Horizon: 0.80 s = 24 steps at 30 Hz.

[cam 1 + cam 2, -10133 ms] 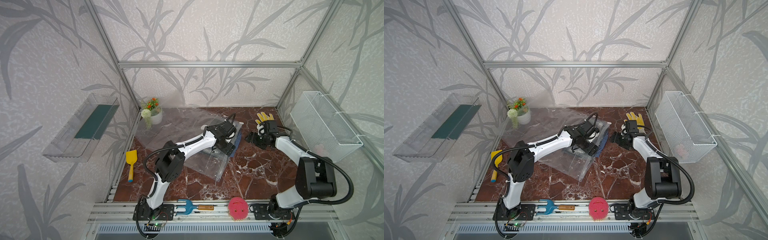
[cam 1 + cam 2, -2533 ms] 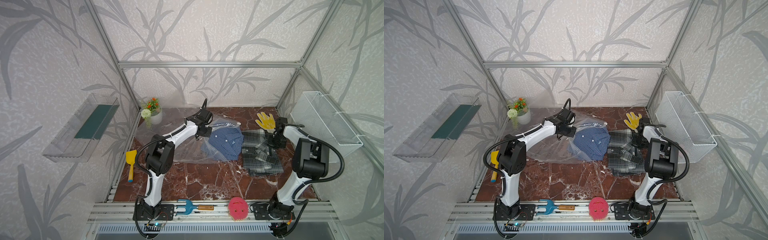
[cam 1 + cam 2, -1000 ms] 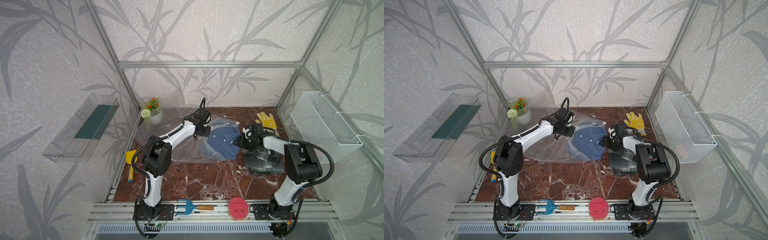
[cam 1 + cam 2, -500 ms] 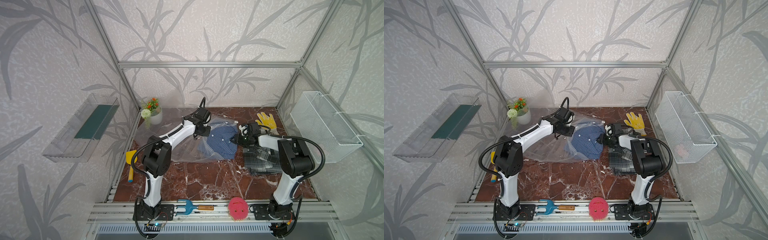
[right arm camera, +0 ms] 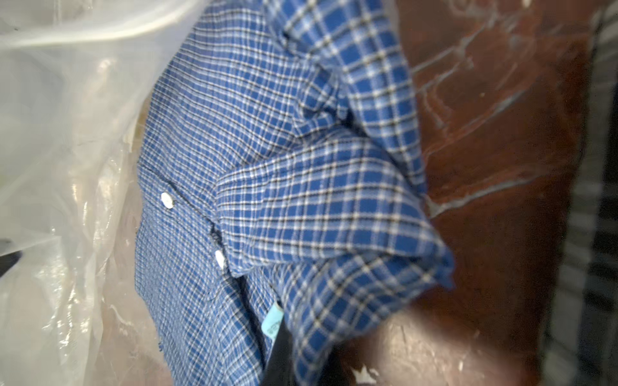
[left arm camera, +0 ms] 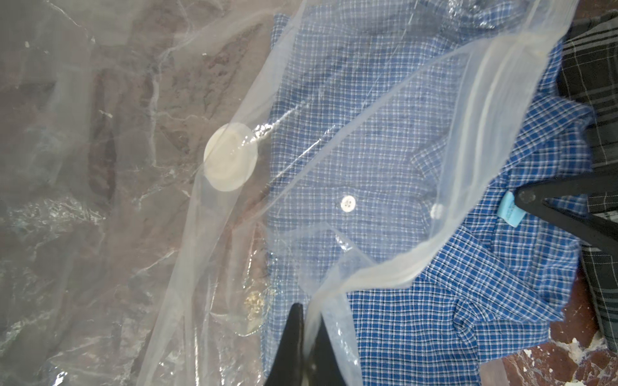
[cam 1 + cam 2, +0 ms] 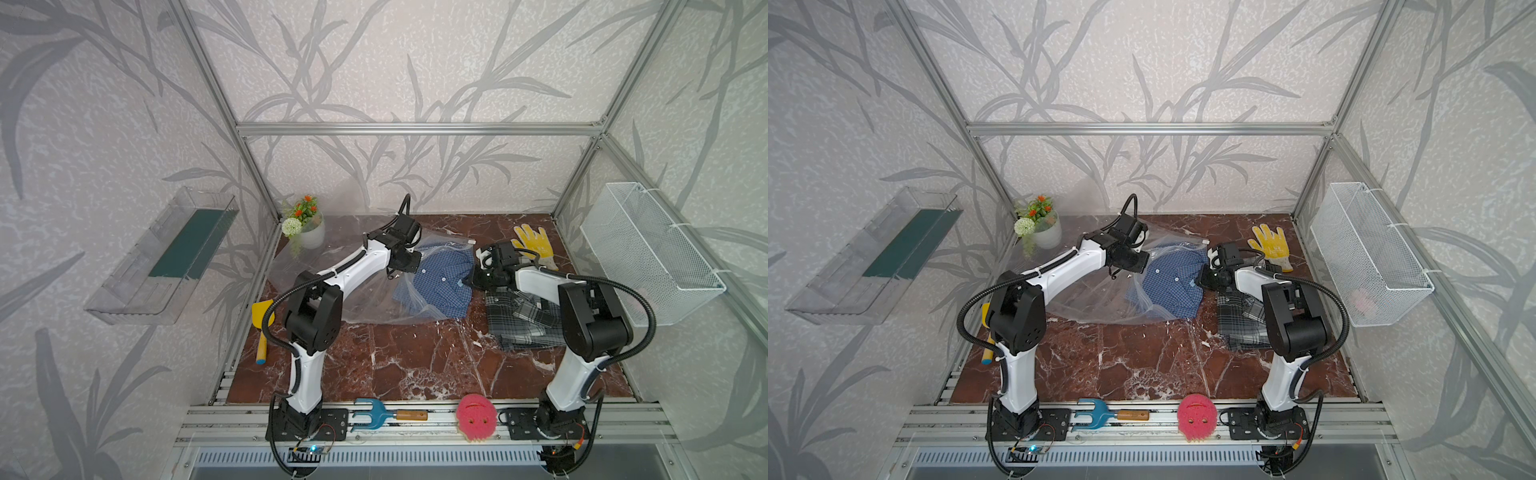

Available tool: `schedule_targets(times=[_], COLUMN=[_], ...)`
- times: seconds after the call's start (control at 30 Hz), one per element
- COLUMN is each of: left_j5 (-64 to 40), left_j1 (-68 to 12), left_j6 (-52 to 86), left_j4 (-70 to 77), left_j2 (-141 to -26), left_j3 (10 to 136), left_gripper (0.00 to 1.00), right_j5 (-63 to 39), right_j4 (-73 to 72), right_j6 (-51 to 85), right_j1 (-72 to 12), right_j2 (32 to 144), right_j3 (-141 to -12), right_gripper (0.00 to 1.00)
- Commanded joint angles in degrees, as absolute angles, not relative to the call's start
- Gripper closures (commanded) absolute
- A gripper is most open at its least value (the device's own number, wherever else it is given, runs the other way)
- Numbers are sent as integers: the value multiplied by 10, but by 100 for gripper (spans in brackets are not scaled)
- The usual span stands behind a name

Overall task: Take the shirt out of the vacuum bag
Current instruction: Take out the shirt from the vacuum bag.

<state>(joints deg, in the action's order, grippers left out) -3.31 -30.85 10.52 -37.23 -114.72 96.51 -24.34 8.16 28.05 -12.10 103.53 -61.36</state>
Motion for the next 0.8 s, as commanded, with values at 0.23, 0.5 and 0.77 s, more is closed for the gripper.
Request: schedule_targets(times=[0.23, 0.5, 0.77], left_j5=[-44, -50, -118], left_j1=[-306, -305, -301], left_j6=[109, 111, 107], left_j4=[-366, -361, -367], left_j2=[-1143, -1148, -1084], left_j3=[968, 964, 995], left_gripper=[100, 100, 31], right_j5=[-207, -191, -215], right_j4=[215, 272, 237], right_j6=[240, 230, 263], right_j1=[-124, -111, -112], right_j2=[957, 949, 998], right_j3=[-663, -689, -696], right_gripper=[100, 100, 100])
